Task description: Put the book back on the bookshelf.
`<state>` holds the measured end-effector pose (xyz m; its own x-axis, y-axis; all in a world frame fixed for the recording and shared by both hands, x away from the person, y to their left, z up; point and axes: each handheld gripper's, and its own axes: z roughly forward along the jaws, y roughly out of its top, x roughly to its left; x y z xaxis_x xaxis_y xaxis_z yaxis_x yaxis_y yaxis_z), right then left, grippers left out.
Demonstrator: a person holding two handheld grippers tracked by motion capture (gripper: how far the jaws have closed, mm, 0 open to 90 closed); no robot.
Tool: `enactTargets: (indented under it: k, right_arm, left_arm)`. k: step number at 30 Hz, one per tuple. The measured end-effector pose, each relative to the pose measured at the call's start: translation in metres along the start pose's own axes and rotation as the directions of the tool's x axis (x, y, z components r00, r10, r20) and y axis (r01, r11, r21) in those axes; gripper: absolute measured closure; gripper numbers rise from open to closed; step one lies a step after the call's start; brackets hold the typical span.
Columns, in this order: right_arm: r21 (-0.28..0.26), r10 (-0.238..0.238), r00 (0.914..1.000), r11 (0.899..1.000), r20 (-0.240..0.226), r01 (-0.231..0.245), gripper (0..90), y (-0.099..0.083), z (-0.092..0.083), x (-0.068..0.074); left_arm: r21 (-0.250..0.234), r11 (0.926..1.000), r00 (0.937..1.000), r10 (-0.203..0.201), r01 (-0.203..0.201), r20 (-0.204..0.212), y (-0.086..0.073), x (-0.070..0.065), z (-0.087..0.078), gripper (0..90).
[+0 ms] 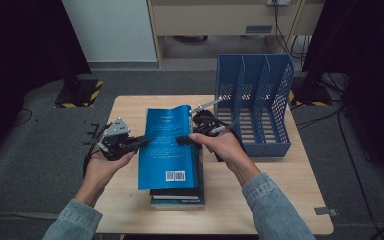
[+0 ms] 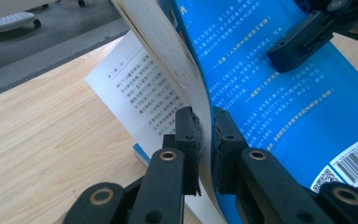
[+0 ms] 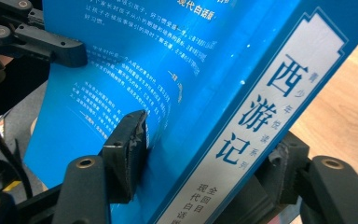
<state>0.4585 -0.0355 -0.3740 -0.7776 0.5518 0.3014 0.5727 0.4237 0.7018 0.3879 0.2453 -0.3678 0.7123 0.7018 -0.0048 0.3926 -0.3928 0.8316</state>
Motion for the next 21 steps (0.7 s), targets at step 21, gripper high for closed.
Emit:
enactTargets:
  k: [21]
  right_arm:
    - [-0.078, -0.036, 0.9971, 0.996, 0.068, 0.041, 44.6, 0.016, -0.038, 0.004]
  left_arm:
    - [-0.036, 0.9936, 0.9941, 0.107, -0.107, 0.013, 0.020, -0.019, -0.010, 83.7]
